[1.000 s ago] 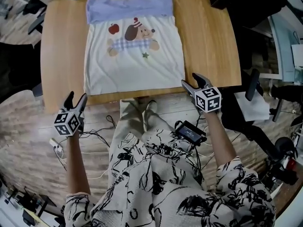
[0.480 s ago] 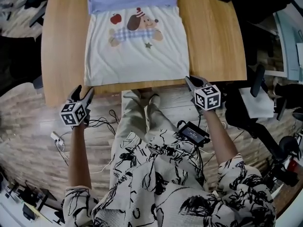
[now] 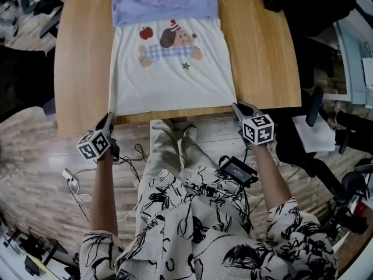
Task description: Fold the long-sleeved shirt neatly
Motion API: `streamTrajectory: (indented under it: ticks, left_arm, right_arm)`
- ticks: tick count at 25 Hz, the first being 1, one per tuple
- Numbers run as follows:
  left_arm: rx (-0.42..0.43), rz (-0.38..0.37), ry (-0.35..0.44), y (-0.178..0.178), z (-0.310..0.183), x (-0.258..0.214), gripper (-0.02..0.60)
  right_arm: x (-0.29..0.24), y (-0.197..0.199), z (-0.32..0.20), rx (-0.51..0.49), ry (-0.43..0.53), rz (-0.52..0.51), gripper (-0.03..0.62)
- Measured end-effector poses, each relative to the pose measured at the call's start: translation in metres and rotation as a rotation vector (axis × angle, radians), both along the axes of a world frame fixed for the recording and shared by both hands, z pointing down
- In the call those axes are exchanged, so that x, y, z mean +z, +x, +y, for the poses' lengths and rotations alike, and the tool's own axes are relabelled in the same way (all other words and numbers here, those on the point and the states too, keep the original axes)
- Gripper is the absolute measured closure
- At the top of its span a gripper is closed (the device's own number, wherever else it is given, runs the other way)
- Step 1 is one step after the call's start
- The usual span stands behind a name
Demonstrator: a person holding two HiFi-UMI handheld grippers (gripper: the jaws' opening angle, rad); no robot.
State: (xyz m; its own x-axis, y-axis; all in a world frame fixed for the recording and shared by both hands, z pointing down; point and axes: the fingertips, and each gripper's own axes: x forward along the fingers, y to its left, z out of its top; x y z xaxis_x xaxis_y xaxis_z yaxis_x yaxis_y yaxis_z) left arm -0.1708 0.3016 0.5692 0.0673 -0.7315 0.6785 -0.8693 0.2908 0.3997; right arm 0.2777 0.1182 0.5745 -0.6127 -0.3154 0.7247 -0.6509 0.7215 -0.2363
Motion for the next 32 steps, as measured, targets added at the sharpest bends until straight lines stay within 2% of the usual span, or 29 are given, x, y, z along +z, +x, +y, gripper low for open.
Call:
streamTrajectory:
  ticks: [3, 5, 7, 9, 13, 18, 26, 32]
  left_arm:
    - [-0.088, 0.046, 0.061, 0.011, 0.018, -0.014, 0.563]
    - [-0.128, 0.087, 0.071, 0.018, 0.029, -0.013, 0.561]
    - [-0.143, 0.116, 0.064, 0.023, 0.037, -0.006, 0.561]
    - [-0.148, 0.114, 0.069, 0.024, 0.041, -0.006, 0.561]
    - [-0.123, 0.067, 0.129, 0.023, 0.03, -0.028, 0.561]
    - [-0.084, -0.007, 0.228, 0.017, 0.005, -0.079, 0.563]
    - [-0.09, -0.081, 0.434, -0.016, -0.066, -0.176, 0.561]
    - [-0.071, -0.099, 0.529, -0.043, -0.124, -0.233, 0.561]
  right_arm:
    - [-0.008, 0.01, -0.003, 0.008, 0.017, 0.011, 0.572]
    - [-0.009, 0.018, -0.003, 0.003, 0.023, 0.027, 0.572]
    - [-0.003, 0.023, 0.001, -0.004, 0.017, 0.048, 0.572]
    - [-0.002, 0.024, 0.005, -0.001, 0.011, 0.037, 0.572]
    - [-0.021, 0.022, 0.001, 0.013, 0.037, -0.027, 0.572]
    - [-0.068, 0.013, -0.022, 0.002, 0.109, -0.113, 0.572]
    - [-0.165, -0.012, -0.1, 0.009, 0.311, -0.219, 0.572]
    - [-0.226, -0.041, -0.158, 0.014, 0.409, -0.259, 0.572]
